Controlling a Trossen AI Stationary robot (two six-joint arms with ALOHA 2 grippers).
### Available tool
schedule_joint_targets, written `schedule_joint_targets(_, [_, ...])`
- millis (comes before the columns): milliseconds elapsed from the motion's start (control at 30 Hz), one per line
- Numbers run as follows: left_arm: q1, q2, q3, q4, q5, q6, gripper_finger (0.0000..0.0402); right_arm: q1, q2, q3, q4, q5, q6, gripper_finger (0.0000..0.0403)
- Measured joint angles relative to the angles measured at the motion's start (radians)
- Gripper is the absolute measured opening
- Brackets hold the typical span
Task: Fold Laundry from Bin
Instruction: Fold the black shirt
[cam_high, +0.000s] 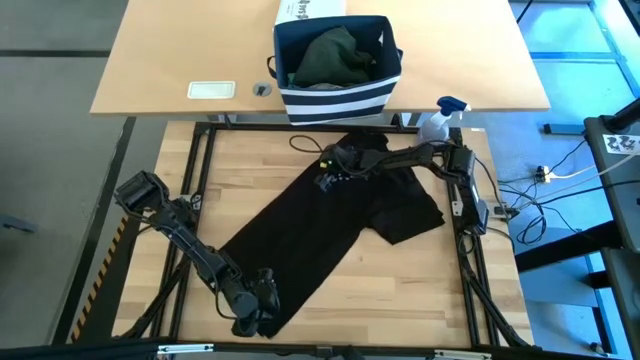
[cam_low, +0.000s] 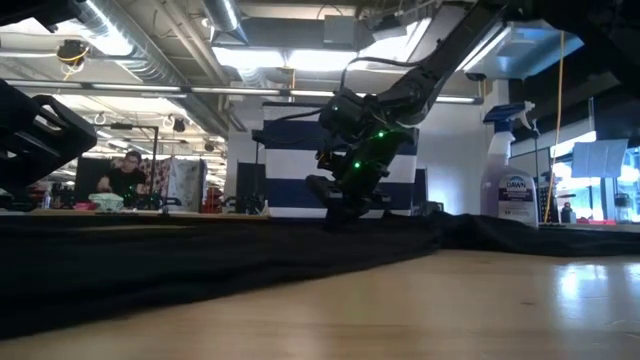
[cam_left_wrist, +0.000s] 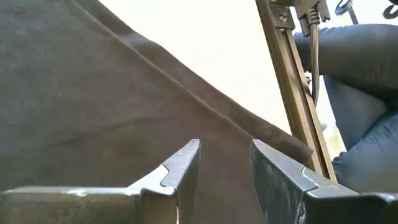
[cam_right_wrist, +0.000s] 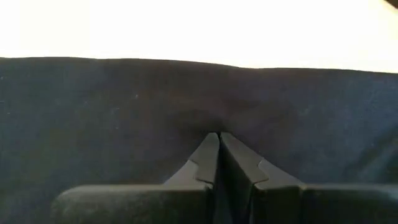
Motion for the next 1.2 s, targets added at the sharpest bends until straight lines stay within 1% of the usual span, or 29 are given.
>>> schedule_joint_targets(67, [0.0,0.0,0.0,-0.001,-0.003,0.0,0.0136,-0.002,0.001,-0.001,0.011,-0.026,-0.001,0.0019])
schedule_joint_targets(167, [0.0,0.0,0.0,-0.011,-0.002,0.048,0.0136,-0.008,-0.018,-0.003,0.027,-0.143,-0.03,0.0019])
schedule_joint_targets(267, [0.003,0.0,0.0,-0.012,-0.017,0.063,0.0136,0.009,-0.075,-0.005,0.01,-0.195,-0.051,0.0019])
schedule_joint_targets(333, [0.01,0.0,0.0,-0.006,-0.046,0.063,0.0136,0.034,-0.128,-0.003,-0.032,-0.203,-0.093,0.0019])
schedule_joint_targets(433, [0.019,0.0,0.0,0.021,-0.077,0.063,0.0136,0.081,-0.203,-0.002,-0.166,-0.158,-0.133,0.0019])
schedule_joint_targets(600, [0.019,0.0,0.0,0.049,-0.076,0.051,0.0136,0.187,-0.302,-0.001,-0.475,0.0,-0.135,0.0019])
schedule_joint_targets(733, [0.004,0.0,0.0,0.048,-0.075,0.045,0.0137,0.26,-0.313,-0.004,-0.774,0.107,-0.036,0.0019])
schedule_joint_targets(800, [-0.001,0.0,0.0,0.049,-0.075,0.043,0.0137,0.282,-0.316,-0.029,-0.866,0.15,0.026,0.0019])
schedule_joint_targets(867, [-0.006,0.0,0.0,0.049,-0.076,0.029,0.0137,0.286,-0.329,-0.082,-0.882,0.157,0.068,0.0019])
schedule_joint_targets(933, [-0.009,0.0,0.0,0.048,-0.077,0.018,0.0137,0.28,-0.359,-0.148,-0.855,0.138,0.097,0.0019])
schedule_joint_targets(1100, [-0.025,0.0,0.0,0.046,-0.08,-0.009,0.0137,0.195,-0.515,-0.371,-0.643,0.072,0.124,0.0019])
schedule_joint_targets(1200, [-0.031,0.0,0.0,0.045,-0.081,-0.03,0.0137,0.124,-0.63,-0.488,-0.58,0.061,0.135,0.0019])
